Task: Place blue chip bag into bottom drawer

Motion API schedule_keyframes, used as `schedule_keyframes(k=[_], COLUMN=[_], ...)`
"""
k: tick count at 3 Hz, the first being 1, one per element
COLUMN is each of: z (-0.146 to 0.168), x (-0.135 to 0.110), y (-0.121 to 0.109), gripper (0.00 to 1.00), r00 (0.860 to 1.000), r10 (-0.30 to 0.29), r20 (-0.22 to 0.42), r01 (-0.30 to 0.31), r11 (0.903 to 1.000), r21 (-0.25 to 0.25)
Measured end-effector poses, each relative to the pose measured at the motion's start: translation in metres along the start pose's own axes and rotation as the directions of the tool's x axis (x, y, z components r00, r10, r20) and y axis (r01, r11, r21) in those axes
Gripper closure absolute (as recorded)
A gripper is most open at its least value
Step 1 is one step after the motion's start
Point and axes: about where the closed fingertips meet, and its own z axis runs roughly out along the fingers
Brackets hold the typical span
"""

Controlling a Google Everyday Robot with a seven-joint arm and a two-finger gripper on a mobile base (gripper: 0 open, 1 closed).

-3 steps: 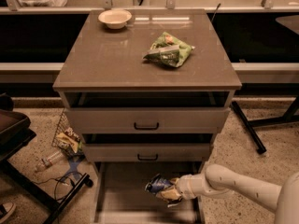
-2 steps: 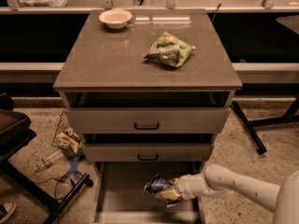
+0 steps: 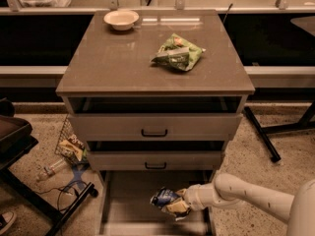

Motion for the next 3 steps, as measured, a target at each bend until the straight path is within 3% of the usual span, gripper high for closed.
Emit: schedule_keyframes(k=[1,2,3], z=[0.0018,0.0035,0.0035], x=[0.0000,0.0000,0.0000], y=[0.0012,0.0024,0.0025], gripper=[0.13,0.00,0.00], r00=[1.000,1.000,1.000], r10=[0.000,0.000,0.000], r20=[0.000,0.000,0.000], r01=[0.000,0.000,0.000], r11=[1.0000,1.0000,1.0000], r21=[-0.004,-0.007,-0.008])
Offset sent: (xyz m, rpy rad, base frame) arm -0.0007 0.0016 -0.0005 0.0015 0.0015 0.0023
